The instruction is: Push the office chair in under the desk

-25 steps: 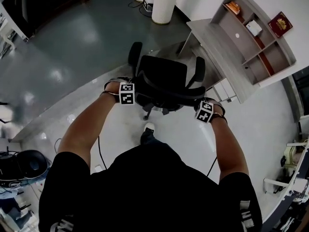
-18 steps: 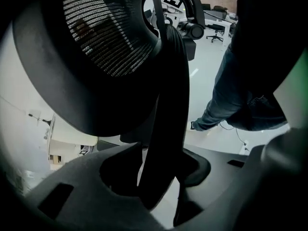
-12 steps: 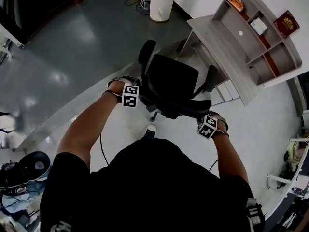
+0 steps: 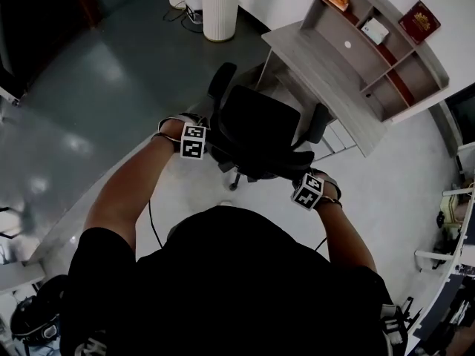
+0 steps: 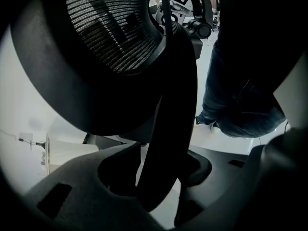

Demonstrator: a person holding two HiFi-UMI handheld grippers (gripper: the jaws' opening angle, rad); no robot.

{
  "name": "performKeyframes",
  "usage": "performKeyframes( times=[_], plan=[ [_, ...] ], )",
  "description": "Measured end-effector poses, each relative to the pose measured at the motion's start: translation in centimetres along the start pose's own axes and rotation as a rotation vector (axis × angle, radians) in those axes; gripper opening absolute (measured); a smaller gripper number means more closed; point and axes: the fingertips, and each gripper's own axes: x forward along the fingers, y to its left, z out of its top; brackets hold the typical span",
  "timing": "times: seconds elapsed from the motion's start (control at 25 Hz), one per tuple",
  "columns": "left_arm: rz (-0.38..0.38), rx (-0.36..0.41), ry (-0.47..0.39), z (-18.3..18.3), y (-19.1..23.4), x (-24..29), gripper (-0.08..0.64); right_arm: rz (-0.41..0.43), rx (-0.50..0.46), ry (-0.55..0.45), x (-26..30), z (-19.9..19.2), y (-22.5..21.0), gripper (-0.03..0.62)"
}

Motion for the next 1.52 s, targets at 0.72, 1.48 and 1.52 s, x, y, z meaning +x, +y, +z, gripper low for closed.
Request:
performKeyframes(
  times=[0.72,1.48,1.52],
  plan=[
    [-0.061,0.19,-0.035,-3.6,9.0,2.5,0.207,-0.088,0.216,0.05,1.0,5.4,-1.3,0.124],
    [-0.042,0.384,-0.132,-6.1,20.0,5.8,0.202,-0.168,0.434,0.17,3.7,10.2,-6.8,0.132],
    [-0.037,0.391,-0.133,-6.2,20.7,6.0,0.202,-0.172,0.441,0.174,3.8,10.4,-7.3,0.132]
  ],
)
